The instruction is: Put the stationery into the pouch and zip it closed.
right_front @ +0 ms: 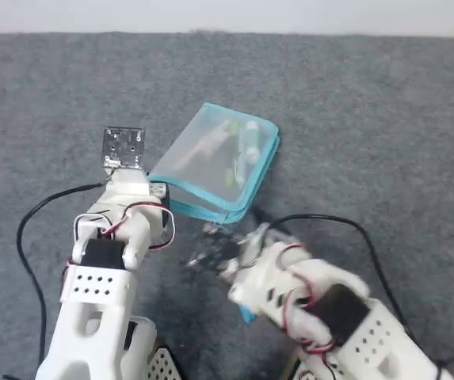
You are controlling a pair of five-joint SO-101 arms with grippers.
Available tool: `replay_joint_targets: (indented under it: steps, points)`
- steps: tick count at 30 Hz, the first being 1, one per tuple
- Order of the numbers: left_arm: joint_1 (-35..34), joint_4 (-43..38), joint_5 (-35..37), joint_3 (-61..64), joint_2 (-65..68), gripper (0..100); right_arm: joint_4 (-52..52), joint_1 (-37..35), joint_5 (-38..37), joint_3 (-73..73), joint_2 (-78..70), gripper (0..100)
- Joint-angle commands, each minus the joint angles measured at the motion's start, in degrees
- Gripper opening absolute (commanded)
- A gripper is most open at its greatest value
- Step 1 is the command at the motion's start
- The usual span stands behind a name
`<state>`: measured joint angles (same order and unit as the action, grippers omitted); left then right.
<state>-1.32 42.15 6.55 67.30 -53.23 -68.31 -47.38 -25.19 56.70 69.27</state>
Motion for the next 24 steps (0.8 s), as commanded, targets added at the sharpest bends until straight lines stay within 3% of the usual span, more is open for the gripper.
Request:
replay_joint_targets:
  steps: [1,8,24]
  points:
    - [-0.70,3.52,0.00,-6.20,0.09,1,3.56,10.07,-6.24,2.90,2.07,33.9]
    - [-0.70,3.78,-0.09,-6.37,0.18,1,15.69,10.86,-9.41,10.73,0.04,33.8]
    - [-0.70,3.78,-0.09,-6.20,0.26,1,37.67,7.78,-12.66,2.73,-25.01,33.5]
